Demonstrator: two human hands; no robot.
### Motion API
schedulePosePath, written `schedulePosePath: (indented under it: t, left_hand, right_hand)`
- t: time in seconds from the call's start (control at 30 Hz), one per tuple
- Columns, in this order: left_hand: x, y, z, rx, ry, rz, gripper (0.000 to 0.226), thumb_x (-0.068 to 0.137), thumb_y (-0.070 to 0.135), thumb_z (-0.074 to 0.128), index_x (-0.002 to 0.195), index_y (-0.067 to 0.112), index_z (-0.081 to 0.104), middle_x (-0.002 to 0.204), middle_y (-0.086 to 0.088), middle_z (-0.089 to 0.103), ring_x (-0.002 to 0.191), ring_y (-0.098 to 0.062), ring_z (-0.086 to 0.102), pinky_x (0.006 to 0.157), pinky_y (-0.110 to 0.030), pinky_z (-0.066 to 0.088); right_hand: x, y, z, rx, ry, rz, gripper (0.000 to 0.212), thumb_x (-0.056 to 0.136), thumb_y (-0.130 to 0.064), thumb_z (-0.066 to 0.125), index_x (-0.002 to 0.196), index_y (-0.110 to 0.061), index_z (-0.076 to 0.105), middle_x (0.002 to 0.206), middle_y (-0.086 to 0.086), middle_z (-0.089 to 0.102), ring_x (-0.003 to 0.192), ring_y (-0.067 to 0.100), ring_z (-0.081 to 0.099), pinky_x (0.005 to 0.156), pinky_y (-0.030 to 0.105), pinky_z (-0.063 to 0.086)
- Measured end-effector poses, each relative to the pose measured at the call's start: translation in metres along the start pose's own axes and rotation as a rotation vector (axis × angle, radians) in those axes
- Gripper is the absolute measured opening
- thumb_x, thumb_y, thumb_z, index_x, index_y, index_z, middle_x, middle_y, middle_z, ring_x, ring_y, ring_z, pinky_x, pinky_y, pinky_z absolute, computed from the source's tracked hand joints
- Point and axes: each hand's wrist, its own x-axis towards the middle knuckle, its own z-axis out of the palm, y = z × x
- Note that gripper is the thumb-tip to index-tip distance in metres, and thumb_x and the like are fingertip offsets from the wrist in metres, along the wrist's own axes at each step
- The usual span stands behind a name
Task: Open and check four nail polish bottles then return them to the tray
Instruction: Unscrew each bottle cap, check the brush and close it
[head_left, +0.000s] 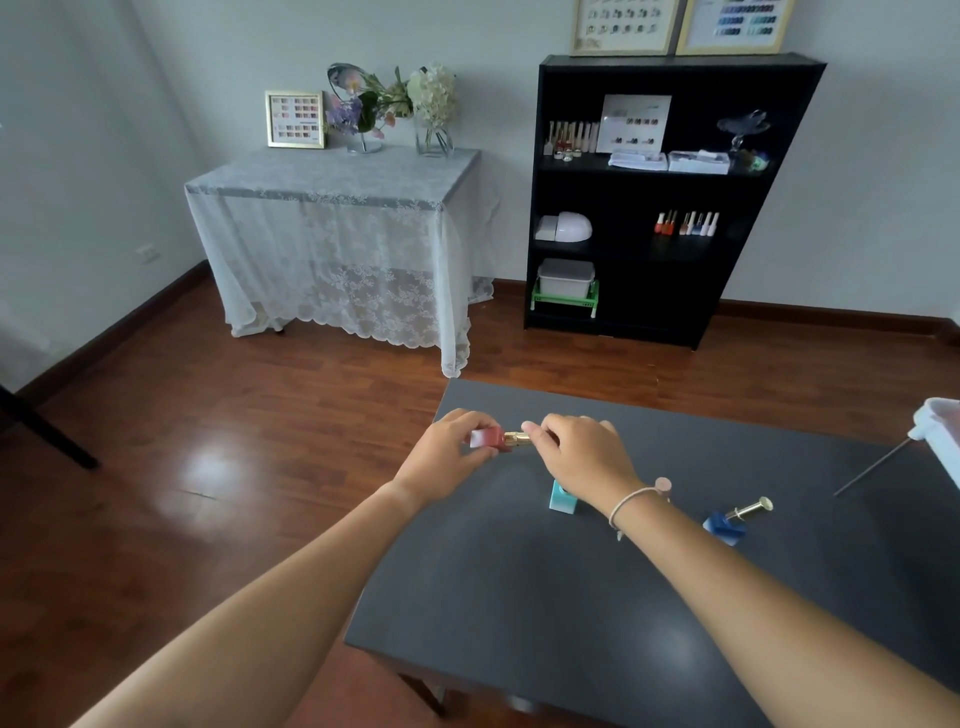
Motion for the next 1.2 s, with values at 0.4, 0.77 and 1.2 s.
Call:
schedulePosePath:
  t: [0.4, 0.77, 1.2]
  left_hand:
    - [-0.006, -0.006, -0.002, -0.013, -0.012, -0.01, 0.015, 0.082, 0.016, 0.065, 0.095, 0.023, 0.062, 0.098, 0.006, 0.062, 0.093, -0.012, 0.055, 0.081, -0.016, 0.043]
    - [-0.009, -0.012, 0.005, -0.038, -0.033, -0.062, 0.016, 0.084, 0.018, 0.063, 0.099, 0.021, 0.061, 0.102, 0.001, 0.067, 0.096, -0.015, 0.055, 0.089, -0.03, 0.046]
    - [-0.064, -0.056, 0.037, 0.417, -0.27, -0.284, 0.062, 0.082, 0.042, 0.06, 0.136, 0.021, 0.039, 0.148, -0.001, 0.032, 0.133, -0.025, 0.031, 0.109, -0.038, 0.033]
  right_hand:
    - [0.001, -0.002, 0.004, -0.002, -0.002, -0.052, 0.038, 0.092, -0.046, 0.039, 0.07, -0.017, 0.05, 0.066, -0.004, 0.054, 0.074, 0.025, 0.057, 0.08, 0.04, 0.037]
    - [0.007, -0.001, 0.007, -0.01, -0.036, -0.123, 0.021, 0.091, -0.032, 0.048, 0.082, -0.014, 0.054, 0.069, -0.01, 0.05, 0.075, 0.025, 0.054, 0.083, 0.038, 0.034]
    - [0.021, -0.006, 0.041, -0.245, -0.169, -0.137, 0.025, 0.09, -0.038, 0.046, 0.093, -0.016, 0.058, 0.103, 0.004, 0.068, 0.098, 0.027, 0.056, 0.086, 0.038, 0.032]
